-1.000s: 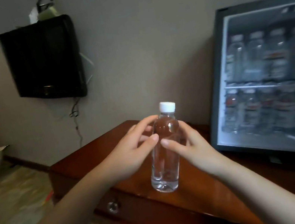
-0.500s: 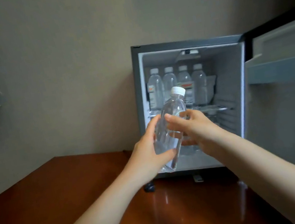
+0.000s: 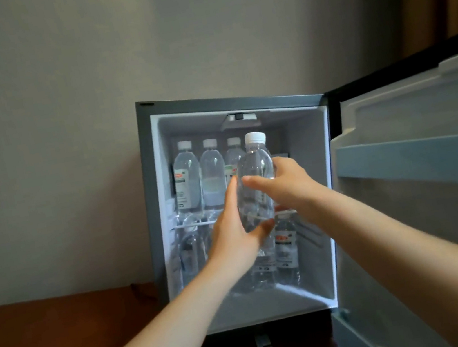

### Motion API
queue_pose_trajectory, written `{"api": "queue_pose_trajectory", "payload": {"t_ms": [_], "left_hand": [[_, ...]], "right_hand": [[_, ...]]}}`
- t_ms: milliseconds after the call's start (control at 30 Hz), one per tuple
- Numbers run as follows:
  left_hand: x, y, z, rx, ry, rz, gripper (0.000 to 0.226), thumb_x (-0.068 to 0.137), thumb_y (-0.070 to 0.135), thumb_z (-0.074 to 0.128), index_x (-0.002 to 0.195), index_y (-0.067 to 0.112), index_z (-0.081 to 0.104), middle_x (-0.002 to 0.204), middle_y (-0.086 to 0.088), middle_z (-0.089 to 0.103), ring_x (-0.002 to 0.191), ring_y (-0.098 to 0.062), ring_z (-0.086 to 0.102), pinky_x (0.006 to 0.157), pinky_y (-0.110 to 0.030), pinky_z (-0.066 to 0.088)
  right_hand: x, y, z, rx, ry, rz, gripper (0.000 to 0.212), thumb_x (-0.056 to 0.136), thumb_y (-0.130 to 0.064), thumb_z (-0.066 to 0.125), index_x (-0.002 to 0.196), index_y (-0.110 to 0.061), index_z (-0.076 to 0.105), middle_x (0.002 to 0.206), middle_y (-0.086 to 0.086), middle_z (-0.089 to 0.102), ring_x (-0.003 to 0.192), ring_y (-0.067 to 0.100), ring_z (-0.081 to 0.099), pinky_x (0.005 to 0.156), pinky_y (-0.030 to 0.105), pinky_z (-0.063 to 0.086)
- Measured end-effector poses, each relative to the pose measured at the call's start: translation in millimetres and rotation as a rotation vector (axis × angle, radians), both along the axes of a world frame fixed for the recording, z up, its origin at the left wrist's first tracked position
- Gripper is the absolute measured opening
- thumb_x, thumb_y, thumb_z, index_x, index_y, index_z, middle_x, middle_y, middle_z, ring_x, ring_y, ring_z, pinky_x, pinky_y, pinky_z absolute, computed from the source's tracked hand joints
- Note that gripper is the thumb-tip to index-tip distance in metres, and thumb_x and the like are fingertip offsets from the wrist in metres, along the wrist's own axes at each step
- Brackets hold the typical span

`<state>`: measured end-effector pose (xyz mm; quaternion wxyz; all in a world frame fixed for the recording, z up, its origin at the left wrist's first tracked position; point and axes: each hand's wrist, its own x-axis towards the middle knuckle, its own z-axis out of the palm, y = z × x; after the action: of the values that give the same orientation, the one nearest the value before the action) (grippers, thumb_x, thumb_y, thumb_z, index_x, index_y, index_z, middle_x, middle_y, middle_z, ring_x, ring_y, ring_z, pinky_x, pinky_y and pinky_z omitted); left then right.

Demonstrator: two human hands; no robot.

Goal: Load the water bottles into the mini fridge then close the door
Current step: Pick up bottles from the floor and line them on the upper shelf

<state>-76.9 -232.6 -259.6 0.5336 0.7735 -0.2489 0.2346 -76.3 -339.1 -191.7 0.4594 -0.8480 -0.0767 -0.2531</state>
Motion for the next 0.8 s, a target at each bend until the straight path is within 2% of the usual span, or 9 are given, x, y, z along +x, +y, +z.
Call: {"api": "queue_pose_trajectory", "payload": {"t_ms": [67, 167, 267, 367, 500, 567, 633, 800], "left_hand": [[22, -8, 8, 0.005, -0.025, 0.004, 0.090, 0.087, 0.024, 0.065, 0.146, 0.044, 0.000, 0.155, 0.008, 0.024, 0.140, -0.017, 0.030, 0.096, -0.025, 0.032], [54, -23, 14, 0.002, -0.067, 0.052, 0.083, 0.089, 0.022, 0.062, 0.147, 0.042, 0.006, 0.152, 0.003, 0.029, 0.139, -0.019, 0.032, 0.106, -0.033, 0.033], [84, -39, 11, 0.053, -0.066, 0.172, 0.080, 0.091, 0.025, 0.057, 0.147, 0.042, 0.004, 0.151, -0.003, 0.027, 0.136, -0.026, 0.034, 0.109, -0.044, 0.034], [109, -47, 6, 0.237, -0.075, 0.261, 0.081, 0.092, 0.029, 0.054, 0.146, 0.043, -0.005, 0.154, -0.005, 0.021, 0.135, -0.033, 0.034, 0.107, -0.049, 0.037], [131, -48, -7, 0.351, -0.200, 0.227, 0.084, 0.091, 0.036, 0.054, 0.146, 0.041, -0.008, 0.154, 0.000, 0.022, 0.139, -0.025, 0.029, 0.112, -0.043, 0.033], [142, -47, -15, 0.418, -0.239, 0.227, 0.080, 0.092, 0.039, 0.052, 0.148, 0.036, -0.005, 0.156, 0.004, 0.017, 0.143, -0.020, 0.021, 0.114, -0.037, 0.025], [150, -44, -24, 0.487, -0.256, 0.257, 0.076, 0.093, 0.043, 0.046, 0.149, 0.034, -0.005, 0.158, 0.007, 0.008, 0.145, -0.016, 0.012, 0.116, -0.035, 0.017], [166, -44, -47, 0.679, -0.351, 0.378, 0.070, 0.092, 0.055, 0.025, 0.146, 0.033, -0.014, 0.157, 0.015, -0.006, 0.147, -0.009, -0.001, 0.117, -0.034, 0.006]], "right_hand": [[13, -3, 5, 0.006, -0.065, -0.079, 0.050, 0.072, -0.051, 0.066, 0.106, -0.016, 0.058, 0.101, 0.005, 0.067, 0.095, 0.028, 0.064, 0.084, 0.044, 0.054], [35, -10, 10, 0.005, -0.102, -0.197, 0.045, 0.083, -0.046, 0.063, 0.114, -0.015, 0.052, 0.112, 0.003, 0.062, 0.107, 0.028, 0.058, 0.081, 0.033, 0.044], [58, -16, 13, 0.030, -0.111, -0.244, 0.045, 0.084, -0.041, 0.065, 0.117, -0.014, 0.049, 0.116, 0.007, 0.062, 0.107, 0.030, 0.058, 0.083, 0.036, 0.047], [80, -23, 11, 0.046, -0.122, -0.286, 0.043, 0.083, -0.036, 0.068, 0.114, -0.017, 0.047, 0.111, 0.007, 0.063, 0.100, 0.030, 0.061, 0.086, 0.042, 0.051], [104, -32, 3, 0.014, -0.135, -0.375, 0.039, 0.082, -0.040, 0.067, 0.110, -0.025, 0.045, 0.109, 0.003, 0.064, 0.101, 0.030, 0.063, 0.086, 0.047, 0.053], [111, -36, 0, -0.027, -0.122, -0.424, 0.045, 0.085, -0.041, 0.065, 0.120, -0.024, 0.044, 0.118, 0.004, 0.062, 0.107, 0.031, 0.061, 0.088, 0.045, 0.052], [118, -39, -1, -0.057, -0.123, -0.458, 0.053, 0.087, -0.042, 0.062, 0.130, -0.021, 0.039, 0.126, 0.007, 0.059, 0.112, 0.033, 0.059, 0.089, 0.044, 0.051], [130, -45, 1, -0.106, -0.102, -0.496, 0.054, 0.091, -0.044, 0.054, 0.134, -0.018, 0.033, 0.131, 0.010, 0.054, 0.114, 0.034, 0.057, 0.090, 0.045, 0.049]]}}
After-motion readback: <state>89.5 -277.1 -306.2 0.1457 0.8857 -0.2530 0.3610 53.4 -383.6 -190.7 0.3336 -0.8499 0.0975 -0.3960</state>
